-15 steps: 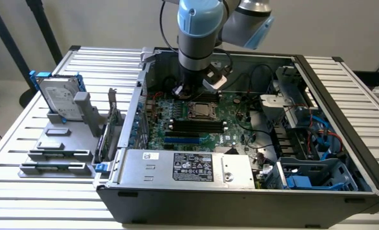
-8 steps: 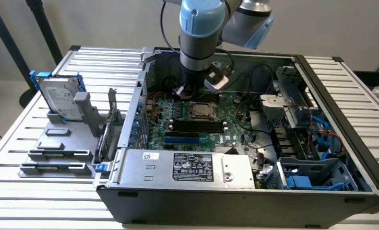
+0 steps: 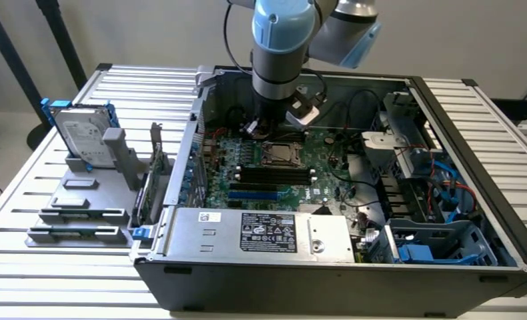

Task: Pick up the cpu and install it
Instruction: 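Install the first cpu locking lever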

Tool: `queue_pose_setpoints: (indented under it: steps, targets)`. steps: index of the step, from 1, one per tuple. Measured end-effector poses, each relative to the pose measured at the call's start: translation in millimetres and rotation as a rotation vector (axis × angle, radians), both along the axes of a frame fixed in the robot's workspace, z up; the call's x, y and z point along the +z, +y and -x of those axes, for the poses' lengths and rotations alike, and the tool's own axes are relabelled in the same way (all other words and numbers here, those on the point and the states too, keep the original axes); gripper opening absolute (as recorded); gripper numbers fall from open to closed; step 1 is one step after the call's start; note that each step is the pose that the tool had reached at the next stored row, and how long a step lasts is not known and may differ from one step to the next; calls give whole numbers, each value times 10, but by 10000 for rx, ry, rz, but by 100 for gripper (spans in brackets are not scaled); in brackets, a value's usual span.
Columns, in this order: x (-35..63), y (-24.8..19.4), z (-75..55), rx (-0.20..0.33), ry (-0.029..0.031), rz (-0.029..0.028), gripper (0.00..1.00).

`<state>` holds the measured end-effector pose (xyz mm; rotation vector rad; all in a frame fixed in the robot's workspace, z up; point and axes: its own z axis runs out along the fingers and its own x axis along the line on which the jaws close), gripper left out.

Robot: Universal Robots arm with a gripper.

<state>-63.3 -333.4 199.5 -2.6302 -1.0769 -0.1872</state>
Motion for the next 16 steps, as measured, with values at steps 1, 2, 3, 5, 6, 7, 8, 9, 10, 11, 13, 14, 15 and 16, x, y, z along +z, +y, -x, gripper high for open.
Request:
queue_pose_setpoints:
  steps: [1, 2, 3, 5, 6, 7, 8, 9, 10, 11, 13, 14, 15, 16]
  targets:
    - [-2, 10, 0, 0, 1, 27, 11]
    - [-5, 22, -1, 1, 1, 50, 11]
    - [-8, 38, -2, 1, -2, 72, 11]
    - [-13, 69, -4, 1, -4, 116, 11]
    - [-13, 77, -4, 0, -4, 136, 11]
    - [-12, 80, -3, 1, -1, 156, 11]
    - [-12, 82, -4, 1, -1, 167, 11]
    - [-11, 81, -4, 2, -1, 168, 11]
    - [-6, 81, -3, 4, 0, 171, 11]
    - [1, 82, 0, 3, -2, 170, 11]
    - [25, 82, 10, 6, -1, 171, 11]
    - [37, 82, 20, 6, 0, 171, 11]
    - [49, 82, 33, 7, 0, 170, 11]
    - [56, 82, 46, 6, -1, 169, 11]
